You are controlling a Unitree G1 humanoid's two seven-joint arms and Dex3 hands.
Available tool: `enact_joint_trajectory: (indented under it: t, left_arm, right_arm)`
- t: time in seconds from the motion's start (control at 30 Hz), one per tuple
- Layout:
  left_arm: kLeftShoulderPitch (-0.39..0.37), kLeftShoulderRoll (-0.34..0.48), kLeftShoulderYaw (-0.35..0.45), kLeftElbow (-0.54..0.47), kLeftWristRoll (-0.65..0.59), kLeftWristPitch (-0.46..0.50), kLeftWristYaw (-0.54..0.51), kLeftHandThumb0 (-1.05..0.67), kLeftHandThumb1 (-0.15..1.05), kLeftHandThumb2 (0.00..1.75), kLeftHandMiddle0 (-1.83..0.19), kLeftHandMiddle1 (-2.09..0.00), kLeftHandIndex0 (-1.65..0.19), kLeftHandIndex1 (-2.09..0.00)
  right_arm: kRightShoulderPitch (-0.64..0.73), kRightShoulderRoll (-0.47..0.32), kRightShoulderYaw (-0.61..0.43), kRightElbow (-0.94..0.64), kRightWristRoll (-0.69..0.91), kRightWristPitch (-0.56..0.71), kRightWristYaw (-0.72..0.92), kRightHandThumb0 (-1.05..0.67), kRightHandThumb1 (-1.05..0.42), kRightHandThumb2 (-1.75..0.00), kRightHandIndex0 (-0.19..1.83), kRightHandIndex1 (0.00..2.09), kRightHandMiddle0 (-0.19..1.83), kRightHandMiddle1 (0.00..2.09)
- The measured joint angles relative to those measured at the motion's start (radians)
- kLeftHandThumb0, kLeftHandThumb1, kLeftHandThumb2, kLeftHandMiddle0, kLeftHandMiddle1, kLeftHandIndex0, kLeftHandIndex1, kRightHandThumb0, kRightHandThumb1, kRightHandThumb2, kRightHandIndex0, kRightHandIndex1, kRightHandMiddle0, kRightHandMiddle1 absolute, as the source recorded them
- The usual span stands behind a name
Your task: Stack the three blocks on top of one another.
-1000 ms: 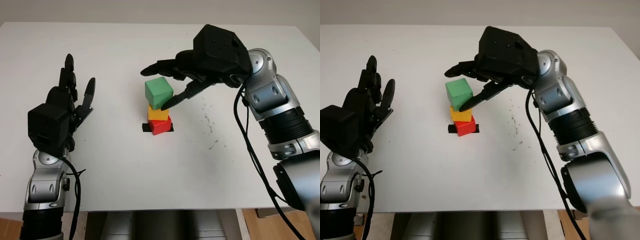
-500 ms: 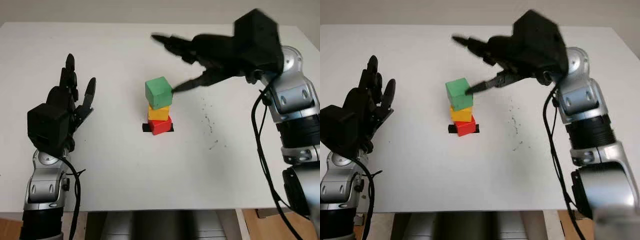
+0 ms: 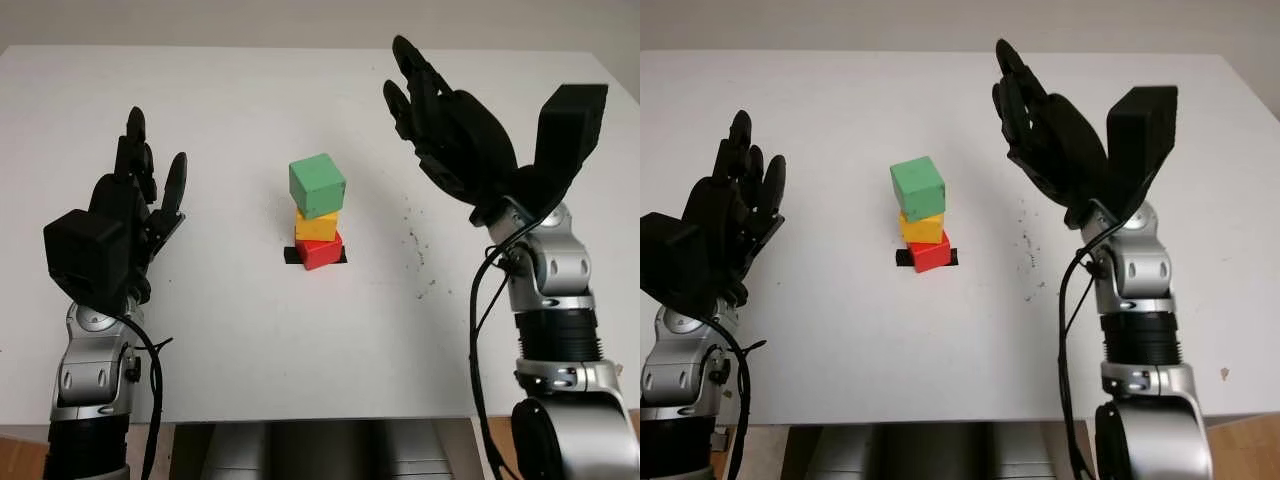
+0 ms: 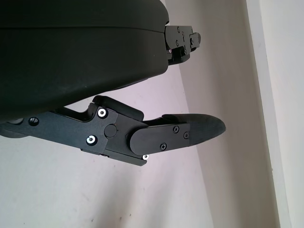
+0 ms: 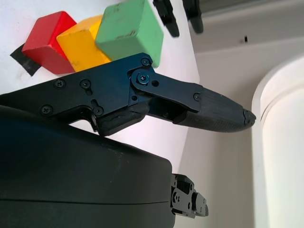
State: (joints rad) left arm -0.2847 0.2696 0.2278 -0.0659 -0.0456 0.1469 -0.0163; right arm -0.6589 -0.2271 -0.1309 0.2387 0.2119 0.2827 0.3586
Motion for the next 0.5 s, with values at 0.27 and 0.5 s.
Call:
enact_joint_trajectory:
  t: [0.27, 0.5]
  left_arm:
    - [0.003, -0.014, 0.000, 0.020, -0.010, -0.027, -0.005, -0.64, 1.05, 0.51, 0.18, -0.04, 0.13, -0.04]
    - [0.004, -0.018, -0.002, 0.033, -0.024, -0.025, -0.024, -0.64, 1.05, 0.51, 0.18, -0.04, 0.13, -0.04]
  right_arm:
    - [0.050, 0.044, 0.002, 0.066, -0.013, -0.050, -0.078, -0.84, -1.05, -0.76, -0.19, 0.00, -0.19, 0.00]
    - [0.099, 0.093, 0.010, 0.079, -0.015, -0.128, -0.101, -0.85, -1.05, -0.77, -0.19, 0.00, -0.19, 0.00]
